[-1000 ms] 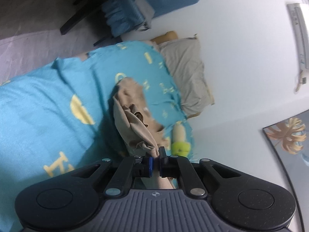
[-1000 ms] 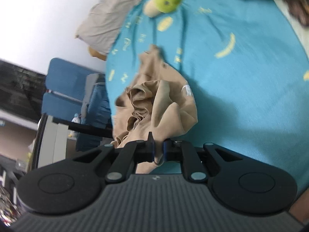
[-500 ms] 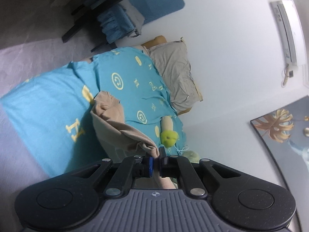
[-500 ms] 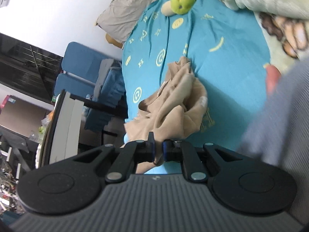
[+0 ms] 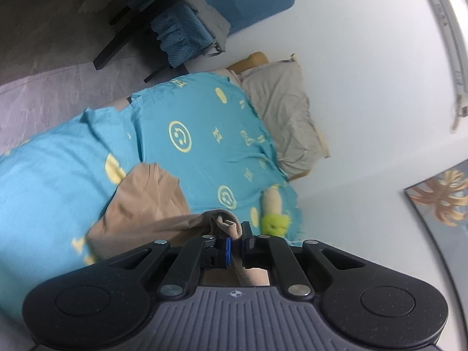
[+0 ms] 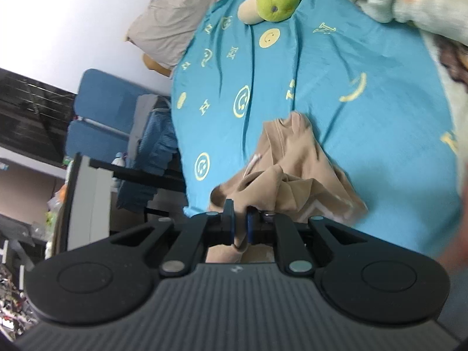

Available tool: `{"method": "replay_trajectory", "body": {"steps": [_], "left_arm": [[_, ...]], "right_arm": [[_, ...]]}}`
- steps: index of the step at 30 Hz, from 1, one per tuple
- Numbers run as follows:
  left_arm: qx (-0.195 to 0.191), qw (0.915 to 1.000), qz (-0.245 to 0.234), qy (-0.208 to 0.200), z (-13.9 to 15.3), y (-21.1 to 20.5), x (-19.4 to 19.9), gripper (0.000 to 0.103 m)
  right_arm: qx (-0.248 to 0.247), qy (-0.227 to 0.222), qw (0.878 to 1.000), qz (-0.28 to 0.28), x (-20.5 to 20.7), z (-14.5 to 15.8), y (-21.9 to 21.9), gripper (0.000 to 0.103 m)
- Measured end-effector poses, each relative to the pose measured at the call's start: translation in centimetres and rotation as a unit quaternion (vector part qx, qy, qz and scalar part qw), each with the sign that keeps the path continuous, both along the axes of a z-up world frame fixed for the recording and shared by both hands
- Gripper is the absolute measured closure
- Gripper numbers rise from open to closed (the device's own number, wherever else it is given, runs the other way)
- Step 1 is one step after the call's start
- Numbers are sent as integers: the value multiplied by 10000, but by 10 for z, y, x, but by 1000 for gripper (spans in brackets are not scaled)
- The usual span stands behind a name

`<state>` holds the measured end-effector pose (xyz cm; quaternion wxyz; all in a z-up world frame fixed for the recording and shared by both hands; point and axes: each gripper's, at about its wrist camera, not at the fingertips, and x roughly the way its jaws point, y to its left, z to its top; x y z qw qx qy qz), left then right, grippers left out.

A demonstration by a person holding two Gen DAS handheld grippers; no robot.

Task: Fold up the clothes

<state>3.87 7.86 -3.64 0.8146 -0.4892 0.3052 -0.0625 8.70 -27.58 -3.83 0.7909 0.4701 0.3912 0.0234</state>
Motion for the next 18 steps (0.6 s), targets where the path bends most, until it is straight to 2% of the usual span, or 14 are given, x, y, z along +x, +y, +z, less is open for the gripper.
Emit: {"method": "replay_trajectory", "body": {"steps": [6, 11, 15, 18], "left_arm": [[475, 9986, -107, 225, -24, -2, 79, 96], [721, 9960, -376, 368, -59, 3, 134, 96], [1194, 9904, -590, 374, -82, 1, 156, 95], [1125, 9909, -607, 413, -93, 3, 161, 96]], "right_arm": [[-200, 295, 9993, 67, 74, -25, 7, 92], [-423, 696, 9962, 295, 127, -69, 13, 90], [-250, 1032, 9936, 393, 155, -101, 12, 90], [-296, 1040, 9930, 475, 160, -106, 13, 90]]}}
